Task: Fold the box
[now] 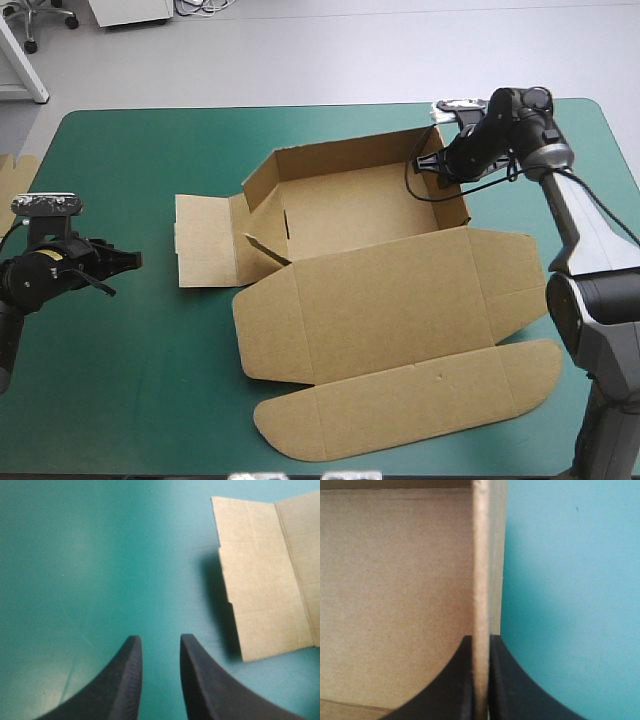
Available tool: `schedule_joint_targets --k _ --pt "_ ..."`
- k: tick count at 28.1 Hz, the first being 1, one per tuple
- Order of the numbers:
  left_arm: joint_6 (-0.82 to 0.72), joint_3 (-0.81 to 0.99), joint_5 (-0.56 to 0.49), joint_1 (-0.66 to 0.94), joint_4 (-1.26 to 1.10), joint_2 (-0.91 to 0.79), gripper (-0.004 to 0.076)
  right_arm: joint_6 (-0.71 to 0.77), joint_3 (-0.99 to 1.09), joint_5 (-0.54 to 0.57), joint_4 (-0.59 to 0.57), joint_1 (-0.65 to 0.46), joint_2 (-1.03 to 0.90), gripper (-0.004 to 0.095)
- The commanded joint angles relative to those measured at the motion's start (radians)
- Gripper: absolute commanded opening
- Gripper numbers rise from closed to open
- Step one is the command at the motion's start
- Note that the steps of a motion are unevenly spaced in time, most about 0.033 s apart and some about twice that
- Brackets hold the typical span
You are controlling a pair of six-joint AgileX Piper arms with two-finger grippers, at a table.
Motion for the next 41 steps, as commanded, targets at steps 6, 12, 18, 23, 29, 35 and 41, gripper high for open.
schedule_joint_targets --k 6,12,18,23,29,35,41 --pt "0.0 -0.026 -0.062 -0.002 -0.012 -0.015 0.017 -0.069 -0.041 -0.024 0.149 -0.117 -0.281 -0.0003" --pt "0.0 -0.026 -0.084 -0.002 -0.02 -0.006 0.0162 -0.106 -0.041 -0.024 0.257 -0.183 -0.403 -0.0003" --pt "0.006 -0.026 -0.087 -0.002 -0.051 0.061 0.0156 -0.135 -0.041 -0.018 0.32 -0.231 -0.504 -0.0003" --pt "0.124 -0.026 -0.099 -0.002 -0.228 0.107 0.0156 -0.156 -0.041 -0.009 0.391 -0.234 -0.559 -0.0003" --pt "0.336 -0.026 -0.093 -0.002 -0.528 0.152 0.0156 -0.162 -0.041 0.007 0.41 -0.234 -0.599 -0.0004" --pt "0.652 -0.026 0.003 -0.002 -0.896 0.182 0.0156 -0.151 -0.037 0.042 0.406 -0.234 -0.601 -0.0004" --pt "0.986 -0.026 0.2 -0.002 -1.242 0.211 0.0156 -0.144 -0.037 0.042 0.399 -0.234 -0.601 -0.0004"
